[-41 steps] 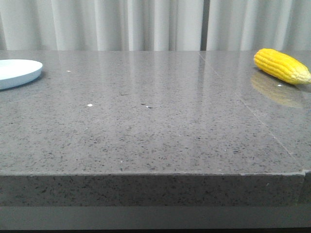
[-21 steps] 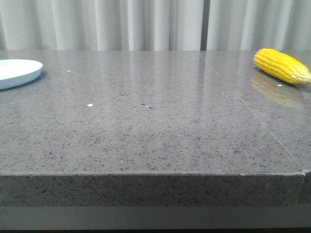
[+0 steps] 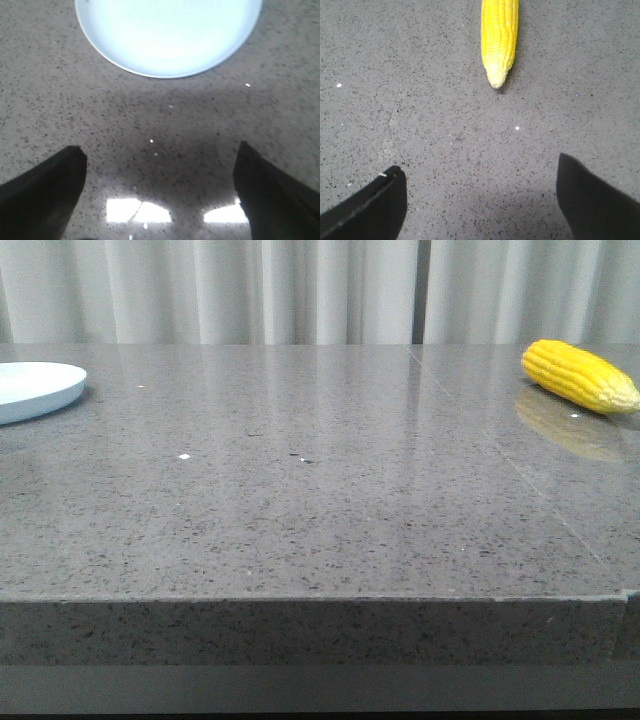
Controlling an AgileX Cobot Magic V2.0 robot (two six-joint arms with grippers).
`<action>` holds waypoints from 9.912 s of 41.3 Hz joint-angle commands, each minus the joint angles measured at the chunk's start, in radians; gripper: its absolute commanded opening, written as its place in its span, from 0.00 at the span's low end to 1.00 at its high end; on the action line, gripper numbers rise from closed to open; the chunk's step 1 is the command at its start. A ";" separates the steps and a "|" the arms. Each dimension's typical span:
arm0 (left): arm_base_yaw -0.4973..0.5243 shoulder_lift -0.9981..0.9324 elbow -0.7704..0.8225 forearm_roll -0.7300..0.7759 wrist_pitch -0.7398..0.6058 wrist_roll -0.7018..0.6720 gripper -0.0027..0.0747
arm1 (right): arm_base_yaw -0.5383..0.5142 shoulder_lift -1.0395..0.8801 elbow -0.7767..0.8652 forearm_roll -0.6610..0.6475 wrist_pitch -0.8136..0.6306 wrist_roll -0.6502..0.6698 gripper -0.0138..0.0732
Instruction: Place corn on plate with both arms
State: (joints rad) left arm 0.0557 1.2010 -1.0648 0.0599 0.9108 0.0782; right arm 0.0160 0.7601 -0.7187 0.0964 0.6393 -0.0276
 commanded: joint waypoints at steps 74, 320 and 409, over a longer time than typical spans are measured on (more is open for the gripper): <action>0.293 0.676 -0.571 -0.536 0.038 0.343 0.01 | -0.005 0.002 -0.030 0.005 -0.070 -0.011 0.89; -0.724 -0.528 0.151 -0.053 -0.070 -0.064 0.58 | 0.059 0.989 -0.993 -0.067 0.153 -0.013 0.44; -0.724 -0.528 0.151 -0.053 -0.070 -0.064 0.58 | 0.536 0.492 -0.697 -0.119 0.197 0.013 0.91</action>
State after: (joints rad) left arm -0.6622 0.6714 -0.8864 0.0110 0.9068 0.0228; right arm 0.5538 1.3874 -1.4615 -0.0074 0.8783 0.0348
